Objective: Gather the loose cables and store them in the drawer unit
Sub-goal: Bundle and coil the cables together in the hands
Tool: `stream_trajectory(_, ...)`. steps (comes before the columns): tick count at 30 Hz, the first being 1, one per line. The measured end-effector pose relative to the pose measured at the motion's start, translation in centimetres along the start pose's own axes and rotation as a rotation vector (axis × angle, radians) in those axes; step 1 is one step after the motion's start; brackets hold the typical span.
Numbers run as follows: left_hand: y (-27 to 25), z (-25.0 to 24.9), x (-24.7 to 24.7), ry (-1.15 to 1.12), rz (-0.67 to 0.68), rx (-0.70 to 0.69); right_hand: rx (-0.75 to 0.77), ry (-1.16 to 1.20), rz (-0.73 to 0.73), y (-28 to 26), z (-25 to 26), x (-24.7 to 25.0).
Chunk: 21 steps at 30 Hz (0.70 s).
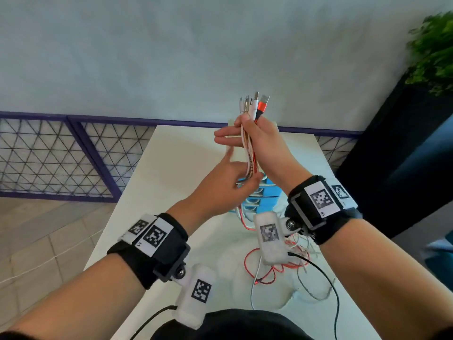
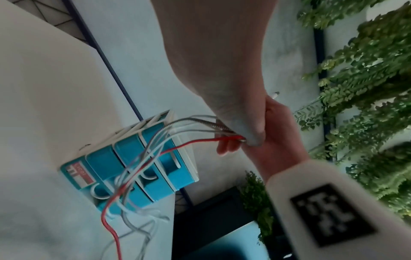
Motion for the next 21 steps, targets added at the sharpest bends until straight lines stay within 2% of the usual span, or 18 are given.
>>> stream_trajectory(4,-0.4,-0.7,-0.8,-0.129,0.052,0.050,-0.064,0.185,0.032,-0.7,-0.1,0.6)
stream_trajectory(7,-0.1,-0.7,-1.2,-0.327,0.053,0.142,-0.090,0.330,-0.037,-0.9,-0.4,1.5)
stream_trajectory(10,0.0,0.2,-1.2,-0.435,0.197,0.201,-0.117,0.402,-0.058,-1.1,-0.9,2.7)
stream_trajectory(13,-0.8,1.3,-1.2,-0.583,0.318,0.321,-0.106,0.430,-0.085,-1.3,-0.9,4.3)
stream_trajectory(17,-1.7,2.2,-0.8,-0.975,0.345,0.541,-0.090,0.420,-0.130,-1.4,0.0,5.9)
stream_trajectory(21,-1.2,2.5,1.1,-1.025,0.386,0.607,-0.091,0.350,-0.131,-1.4,1.0,5.9)
Point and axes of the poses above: each hand's wrist, its own y-axis towards the middle knuckle, its own x-axis out of the back of the hand, z = x × y, the point moved 1 cm from there along y, towards the middle knuckle, and after that the axes turned 8 degrees about -x, right-handed, at the moved point
